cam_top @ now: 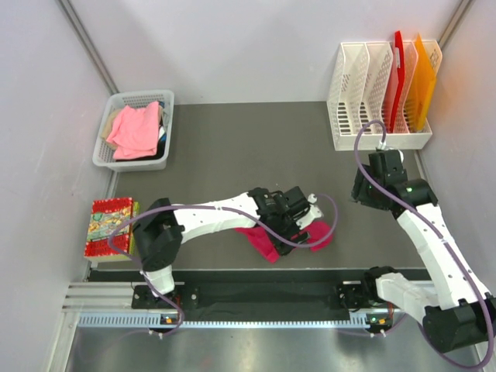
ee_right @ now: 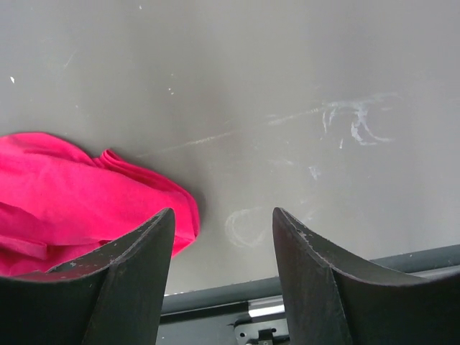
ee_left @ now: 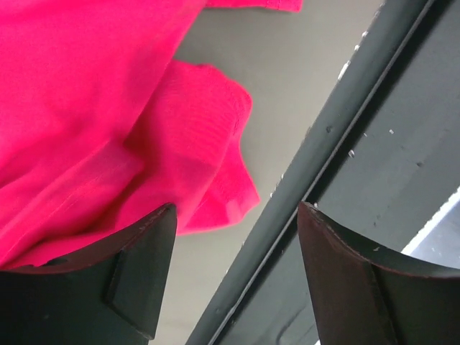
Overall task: Fold and stack the t-shirts
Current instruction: Flatten out the tshirt
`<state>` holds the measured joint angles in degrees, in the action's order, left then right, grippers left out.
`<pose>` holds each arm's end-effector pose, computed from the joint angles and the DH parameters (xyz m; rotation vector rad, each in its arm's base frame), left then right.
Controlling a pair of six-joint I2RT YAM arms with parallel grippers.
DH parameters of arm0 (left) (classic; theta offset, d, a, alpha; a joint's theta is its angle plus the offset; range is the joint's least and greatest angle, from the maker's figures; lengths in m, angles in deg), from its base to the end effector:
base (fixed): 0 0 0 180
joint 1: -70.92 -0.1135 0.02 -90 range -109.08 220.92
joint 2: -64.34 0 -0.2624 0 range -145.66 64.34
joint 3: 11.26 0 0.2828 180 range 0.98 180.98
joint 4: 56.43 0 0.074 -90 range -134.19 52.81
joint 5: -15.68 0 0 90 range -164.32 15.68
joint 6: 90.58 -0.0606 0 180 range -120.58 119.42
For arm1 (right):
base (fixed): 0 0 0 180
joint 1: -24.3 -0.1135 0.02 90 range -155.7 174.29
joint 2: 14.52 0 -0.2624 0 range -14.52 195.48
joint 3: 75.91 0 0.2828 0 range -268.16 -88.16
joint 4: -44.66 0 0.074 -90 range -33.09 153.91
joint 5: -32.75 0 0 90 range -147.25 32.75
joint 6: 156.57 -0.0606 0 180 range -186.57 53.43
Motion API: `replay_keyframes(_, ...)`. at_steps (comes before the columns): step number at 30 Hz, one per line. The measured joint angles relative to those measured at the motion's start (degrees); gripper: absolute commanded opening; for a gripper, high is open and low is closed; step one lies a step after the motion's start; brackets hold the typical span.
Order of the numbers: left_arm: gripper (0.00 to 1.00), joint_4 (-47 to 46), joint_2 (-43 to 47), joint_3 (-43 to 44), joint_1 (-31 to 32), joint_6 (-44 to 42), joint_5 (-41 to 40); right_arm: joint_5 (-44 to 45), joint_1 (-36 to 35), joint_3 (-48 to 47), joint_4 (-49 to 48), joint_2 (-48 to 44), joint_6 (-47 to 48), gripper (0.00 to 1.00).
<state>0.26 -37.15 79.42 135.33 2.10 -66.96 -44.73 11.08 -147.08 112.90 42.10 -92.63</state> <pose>0.1664 -0.3654 0.1937 1.4923 2.4259 -0.4657 0.2252 0.0394 0.2964 0.3652 2.4492 0.0171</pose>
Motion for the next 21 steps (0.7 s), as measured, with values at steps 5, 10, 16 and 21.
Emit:
replay_keyframes(5,0.73,-1.11,-4.7,0.02,0.55,0.63,-1.33,-0.48,0.48,0.0,0.5,-1.16,0.04,0.57)
replay_keyframes(10,0.73,-2.21,-7.78,0.22,0.5,0.63,-3.04,-1.92,0.63,0.0,1.01,-2.86,0.11,0.56)
replay_keyframes(16,0.29,-2.97,-9.88,0.72,0.37,0.11,-4.44,-3.48,0.63,0.0,1.11,-3.96,0.52,0.55)
replay_keyframes(21,0.0,-3.41,-10.88,1.07,-1.09,-1.09,-6.58,-4.37,0.63,0.0,1.11,-4.81,0.83,0.53)
